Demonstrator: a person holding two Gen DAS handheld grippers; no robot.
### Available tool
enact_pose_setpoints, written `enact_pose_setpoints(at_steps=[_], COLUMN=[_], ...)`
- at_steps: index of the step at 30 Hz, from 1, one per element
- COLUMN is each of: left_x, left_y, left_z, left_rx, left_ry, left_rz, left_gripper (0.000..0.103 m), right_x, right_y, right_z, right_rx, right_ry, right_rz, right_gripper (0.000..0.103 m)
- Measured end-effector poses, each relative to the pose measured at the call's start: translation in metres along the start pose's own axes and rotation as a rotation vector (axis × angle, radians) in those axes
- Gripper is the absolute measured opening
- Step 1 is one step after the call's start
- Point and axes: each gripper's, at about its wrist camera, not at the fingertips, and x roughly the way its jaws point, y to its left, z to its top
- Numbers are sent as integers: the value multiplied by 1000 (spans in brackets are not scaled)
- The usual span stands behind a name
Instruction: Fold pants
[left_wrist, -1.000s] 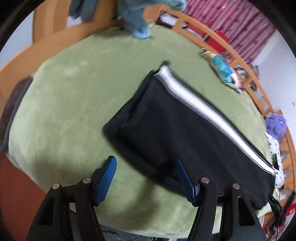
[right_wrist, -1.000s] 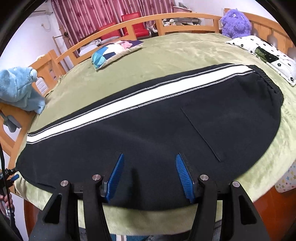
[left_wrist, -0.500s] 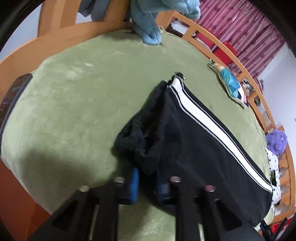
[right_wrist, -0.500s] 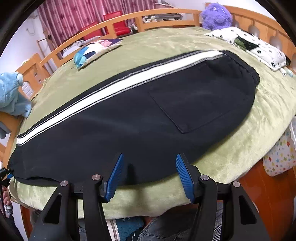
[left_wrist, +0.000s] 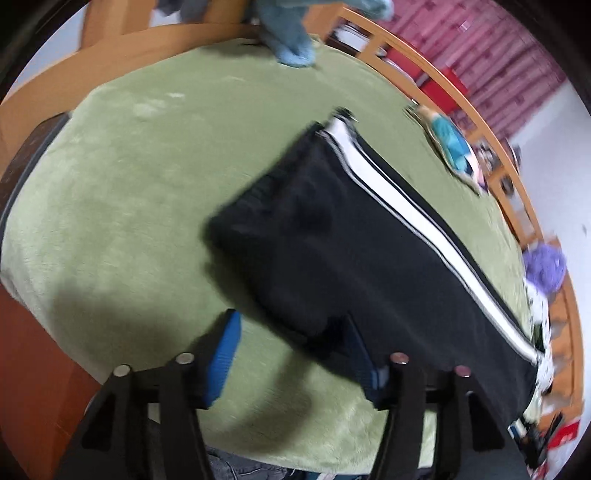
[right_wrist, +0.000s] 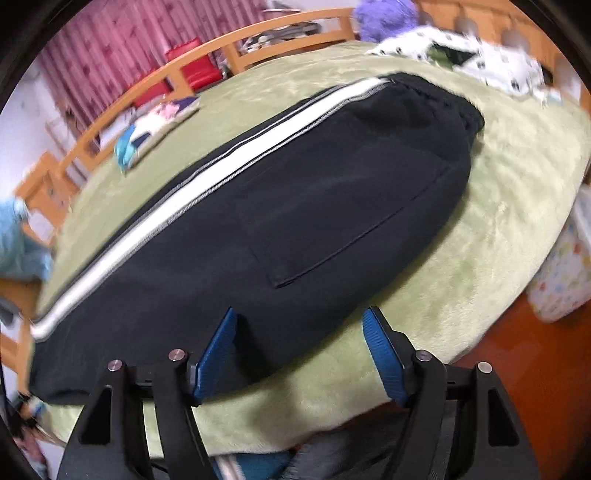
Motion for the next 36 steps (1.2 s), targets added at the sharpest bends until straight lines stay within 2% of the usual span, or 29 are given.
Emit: enact_pose_setpoints(at_steps=[2, 7, 9, 13, 16, 19, 21, 25, 28, 30, 31, 32, 35, 36], left_x=[4, 7, 4, 7, 8, 11, 14, 20, 26, 28, 27, 26, 12, 7], left_y=[-6, -2, -1, -3, -7, -11, -9, 3, 7, 12, 14, 16, 10, -1], left_z=[-3, 2, 3, 4, 4, 7, 9, 20, 30, 33, 34, 36, 42, 45], left_rx=[-2, -82, -97, -83, -72, -54, -65, -147, -192, -235, -244, -248, -247, -207], left_ry=[4, -3, -1, 3, 2, 4, -13, -70, -111, -125, -131, -131, -155, -158], left_rz=[-4, -11, -21, -15, -22, -21, -5, -43, -37, -24, -7, -18, -34, 10], left_gripper=[68, 69, 69, 70, 77, 77, 77, 77, 75, 59, 27, 15, 12, 12], right_x=[13, 31, 29, 13, 4, 2, 2, 0, 0, 0, 0, 0, -6, -8], right_y=[-5, -11, -14, -16, -15, -8, -2, 10, 16, 18, 21, 23, 23, 21], right_z=[0, -2, -1, 0, 0, 0, 0, -5, -8, -9, -9, -9, -9, -8], right_rx=[27, 41, 26, 26, 36, 30, 14, -22, -34, -32, -30, -30, -30, -28], right_ry=[31, 25, 29, 9, -8, -8, -5, 9, 15, 21, 22, 21, 5, 3], right_rz=[36, 57, 34, 36, 48, 49, 46, 40, 33, 28, 30, 31, 31, 35], right_gripper=[72, 71, 68, 68, 68, 68, 68, 68, 68, 68, 68, 68, 68, 68])
